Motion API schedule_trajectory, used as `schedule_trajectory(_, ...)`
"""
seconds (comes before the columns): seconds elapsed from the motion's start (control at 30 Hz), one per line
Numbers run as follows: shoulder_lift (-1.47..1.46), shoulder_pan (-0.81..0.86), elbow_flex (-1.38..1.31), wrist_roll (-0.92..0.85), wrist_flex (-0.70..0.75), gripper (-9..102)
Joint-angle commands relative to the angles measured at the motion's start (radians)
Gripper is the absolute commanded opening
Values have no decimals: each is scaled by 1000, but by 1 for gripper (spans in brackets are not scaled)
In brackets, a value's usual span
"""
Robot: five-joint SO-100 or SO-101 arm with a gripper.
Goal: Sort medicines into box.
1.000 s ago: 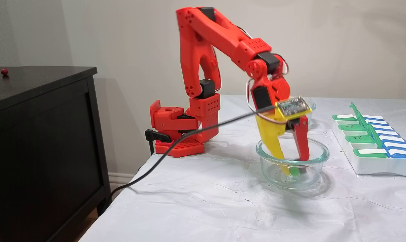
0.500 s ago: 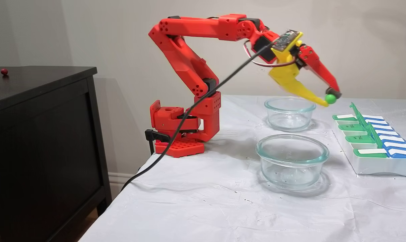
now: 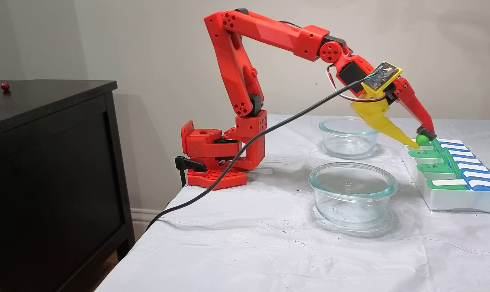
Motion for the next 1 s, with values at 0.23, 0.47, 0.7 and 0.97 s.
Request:
schedule_trajectory(0.23, -109, -14, -153, -6, -71, 0)
schedule_trajectory(0.47, -155, -35, -161, -6, -67, 0)
schedule_trajectory(0.7, -264, -58, -202, -8, -92, 0)
schedule_trajectory(0.97, -377, -44, -316, 9, -117, 0)
